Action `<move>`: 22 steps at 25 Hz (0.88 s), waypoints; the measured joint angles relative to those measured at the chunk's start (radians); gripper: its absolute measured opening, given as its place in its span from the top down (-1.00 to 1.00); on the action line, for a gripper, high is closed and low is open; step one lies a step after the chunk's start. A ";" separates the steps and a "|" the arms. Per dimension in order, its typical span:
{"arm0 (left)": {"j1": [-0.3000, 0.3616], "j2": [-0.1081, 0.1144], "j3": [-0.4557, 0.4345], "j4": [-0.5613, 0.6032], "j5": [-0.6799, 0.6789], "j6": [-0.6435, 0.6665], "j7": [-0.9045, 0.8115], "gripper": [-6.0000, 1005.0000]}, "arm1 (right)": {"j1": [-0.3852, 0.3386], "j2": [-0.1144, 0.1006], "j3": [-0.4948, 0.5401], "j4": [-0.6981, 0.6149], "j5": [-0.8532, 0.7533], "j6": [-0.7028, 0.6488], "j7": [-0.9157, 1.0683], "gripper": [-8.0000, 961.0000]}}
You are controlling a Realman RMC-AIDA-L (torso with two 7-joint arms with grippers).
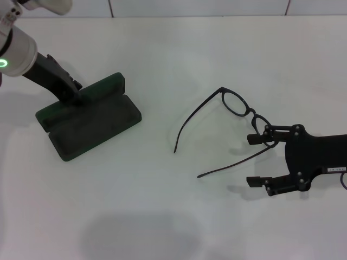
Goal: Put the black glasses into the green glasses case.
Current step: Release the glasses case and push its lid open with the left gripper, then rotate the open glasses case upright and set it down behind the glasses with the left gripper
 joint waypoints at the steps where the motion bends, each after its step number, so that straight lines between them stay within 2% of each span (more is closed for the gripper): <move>1: 0.000 0.000 0.000 0.000 0.000 0.000 0.000 -0.08 | 0.000 0.000 0.000 0.000 0.000 0.000 0.000 -0.75; 6: 0.000 0.000 0.002 -0.002 0.000 -0.001 0.001 0.31 | -0.001 0.000 0.003 0.001 0.000 0.000 0.000 -0.75; 11: -0.001 0.000 0.003 0.005 -0.005 0.004 0.001 0.58 | -0.002 0.000 0.004 0.001 0.000 0.000 0.000 -0.75; 17: -0.007 0.000 0.003 0.029 -0.023 -0.001 0.011 0.58 | -0.002 0.003 0.004 -0.002 0.000 -0.001 0.000 -0.75; 22: -0.008 -0.014 0.028 0.091 -0.096 -0.008 0.155 0.58 | -0.001 0.005 0.003 -0.003 0.000 -0.006 0.002 -0.75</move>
